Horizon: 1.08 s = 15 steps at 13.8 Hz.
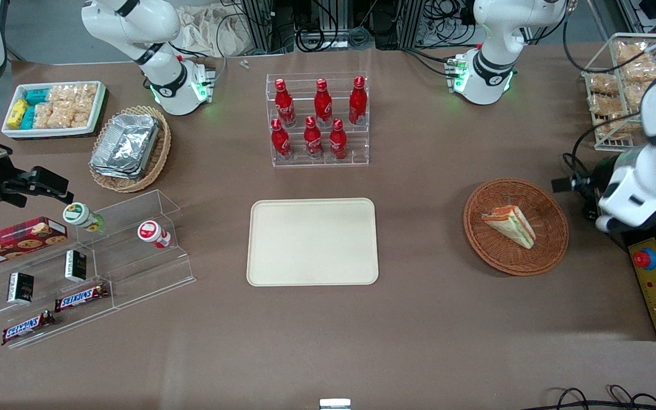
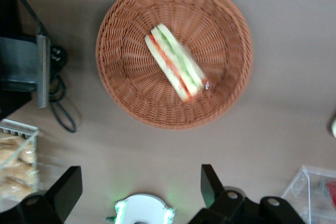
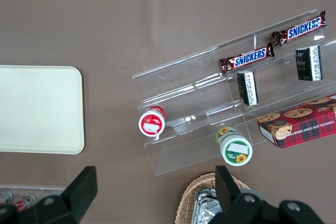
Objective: Place sandwich from basket to tray
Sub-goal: 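Move the left gripper down over the wrapped sandwich in the wicker basket, then close the left gripper on the sandwich and lift it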
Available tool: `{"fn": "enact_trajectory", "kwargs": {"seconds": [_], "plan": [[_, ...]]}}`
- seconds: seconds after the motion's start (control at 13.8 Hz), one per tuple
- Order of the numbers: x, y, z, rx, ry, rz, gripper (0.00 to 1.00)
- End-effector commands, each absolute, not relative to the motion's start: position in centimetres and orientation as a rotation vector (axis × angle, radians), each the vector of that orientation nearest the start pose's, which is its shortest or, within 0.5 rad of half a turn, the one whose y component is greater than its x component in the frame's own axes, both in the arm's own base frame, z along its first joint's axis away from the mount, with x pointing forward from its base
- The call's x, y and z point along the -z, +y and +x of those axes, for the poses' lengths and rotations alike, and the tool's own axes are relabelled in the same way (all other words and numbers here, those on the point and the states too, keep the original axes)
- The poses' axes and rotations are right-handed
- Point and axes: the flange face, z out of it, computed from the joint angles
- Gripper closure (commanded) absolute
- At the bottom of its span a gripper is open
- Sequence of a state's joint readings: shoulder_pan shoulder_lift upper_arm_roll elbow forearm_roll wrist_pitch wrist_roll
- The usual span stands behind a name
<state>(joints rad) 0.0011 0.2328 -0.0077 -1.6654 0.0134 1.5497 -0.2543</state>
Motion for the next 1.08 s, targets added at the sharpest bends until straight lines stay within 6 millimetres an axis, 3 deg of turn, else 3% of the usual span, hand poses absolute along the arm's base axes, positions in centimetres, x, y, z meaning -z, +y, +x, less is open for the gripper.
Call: {"fn": "enact_trajectory", "kwargs": {"seconds": [0.0,0.22,0.36,0.65,0.72,0.87,1.01], "plan": [[-37.2,-0.2,59.9,-0.597,-0.579,-2.989,0.00],[-31.0,0.5,61.4,-0.668,-1.039,-2.940,0.00],[-27.8,0.1,61.4,-0.666,-1.175,-2.871,0.00],[-22.9,0.2,59.0,-0.614,-1.281,-2.820,0.00],[-22.3,0.1,58.9,-0.608,-1.303,-2.808,0.10],[-22.2,0.2,59.0,-0.607,-1.363,-2.770,1.00],[-23.9,0.1,60.0,-0.570,-1.363,-2.793,1.00]]}}
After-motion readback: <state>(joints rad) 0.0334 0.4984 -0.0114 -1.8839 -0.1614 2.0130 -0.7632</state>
